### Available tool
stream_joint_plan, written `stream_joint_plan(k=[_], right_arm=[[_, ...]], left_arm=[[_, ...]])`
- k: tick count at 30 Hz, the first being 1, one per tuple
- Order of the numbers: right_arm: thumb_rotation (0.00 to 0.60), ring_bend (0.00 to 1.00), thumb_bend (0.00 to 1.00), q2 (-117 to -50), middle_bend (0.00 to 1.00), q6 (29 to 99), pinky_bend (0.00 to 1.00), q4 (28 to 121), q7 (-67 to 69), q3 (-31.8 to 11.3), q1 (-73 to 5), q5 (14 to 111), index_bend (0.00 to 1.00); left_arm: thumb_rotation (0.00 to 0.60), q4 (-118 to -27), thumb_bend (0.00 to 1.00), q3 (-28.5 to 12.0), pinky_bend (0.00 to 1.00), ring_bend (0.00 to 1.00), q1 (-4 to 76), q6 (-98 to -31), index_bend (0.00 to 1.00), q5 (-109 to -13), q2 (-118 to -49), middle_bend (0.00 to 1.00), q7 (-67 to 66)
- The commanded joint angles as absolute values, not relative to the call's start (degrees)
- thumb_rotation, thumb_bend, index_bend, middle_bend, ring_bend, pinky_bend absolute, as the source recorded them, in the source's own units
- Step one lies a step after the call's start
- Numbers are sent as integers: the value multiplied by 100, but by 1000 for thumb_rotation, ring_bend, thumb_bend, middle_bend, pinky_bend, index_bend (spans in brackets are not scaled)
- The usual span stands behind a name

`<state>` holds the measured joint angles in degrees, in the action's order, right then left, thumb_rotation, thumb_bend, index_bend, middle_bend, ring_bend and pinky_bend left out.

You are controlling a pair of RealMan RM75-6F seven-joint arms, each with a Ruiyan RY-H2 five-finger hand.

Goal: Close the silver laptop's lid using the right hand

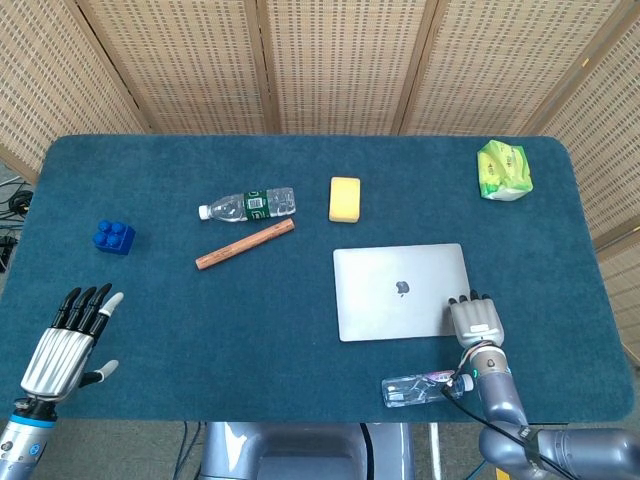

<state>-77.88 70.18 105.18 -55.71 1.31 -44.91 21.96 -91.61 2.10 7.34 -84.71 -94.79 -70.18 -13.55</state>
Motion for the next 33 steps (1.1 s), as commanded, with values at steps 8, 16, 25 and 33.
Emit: stream_joint_plan(k=[8, 16, 25, 33], right_arm=[[600, 46, 955, -7376, 161, 7904, 202, 10827, -4899, 209, -4094, 4020, 211], [600, 0, 470, -7301, 22, 8819, 173, 10299, -3502, 545, -3270, 6292, 64], [600, 0, 318, -7342, 0, 9396, 1, 9566, -2437, 818, -2414, 7402, 0], [600, 0, 311, -7456, 0, 9820, 0, 8842, -1682, 1047, -1658, 8092, 0]], left_arm=[[600, -9155, 68, 197, 0, 0, 721, -8495, 0, -9468, -7013, 0, -1335], [600, -9104, 68, 180, 0, 0, 712, -8524, 0, -9471, -7061, 0, -1354], [600, -9065, 68, 163, 0, 0, 698, -8541, 0, -9444, -7097, 0, -1384], [600, -9013, 68, 105, 0, 0, 713, -8507, 0, -9325, -7088, 0, -1164]])
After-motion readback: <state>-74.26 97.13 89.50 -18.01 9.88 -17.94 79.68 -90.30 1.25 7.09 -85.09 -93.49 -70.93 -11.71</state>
